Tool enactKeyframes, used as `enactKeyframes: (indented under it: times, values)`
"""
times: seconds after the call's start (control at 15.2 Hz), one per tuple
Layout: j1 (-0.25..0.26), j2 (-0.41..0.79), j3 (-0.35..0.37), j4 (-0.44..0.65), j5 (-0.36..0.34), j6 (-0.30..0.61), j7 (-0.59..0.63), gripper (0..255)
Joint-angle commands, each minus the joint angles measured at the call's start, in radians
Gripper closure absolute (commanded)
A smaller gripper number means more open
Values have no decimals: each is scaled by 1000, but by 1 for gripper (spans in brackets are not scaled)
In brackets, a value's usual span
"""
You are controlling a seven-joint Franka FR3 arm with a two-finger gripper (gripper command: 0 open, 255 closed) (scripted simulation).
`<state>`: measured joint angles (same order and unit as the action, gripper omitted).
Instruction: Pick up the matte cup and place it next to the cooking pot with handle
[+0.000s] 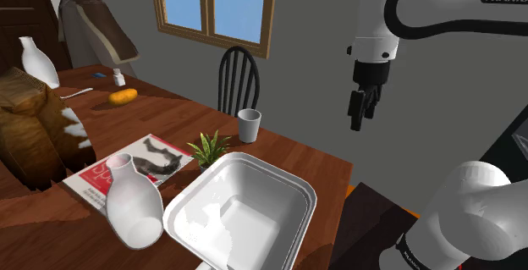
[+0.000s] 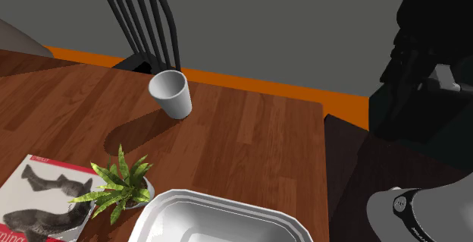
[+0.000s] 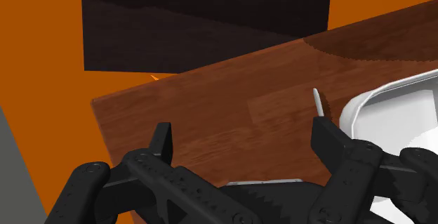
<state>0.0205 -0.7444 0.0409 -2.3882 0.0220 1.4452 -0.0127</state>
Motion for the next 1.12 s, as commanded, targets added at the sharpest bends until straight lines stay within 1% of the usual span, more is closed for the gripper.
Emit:
enactKeyframes:
  times: [0.0, 0.53, 0.79, 1.06]
  values:
    - [0, 0, 0, 0, 0, 0, 0, 0]
    - [2, 265, 37, 74, -4, 234, 31, 0]
    - [2, 407, 54, 144, -16, 327, 50, 0]
    - [2, 550, 69, 233, -36, 401, 72, 0]
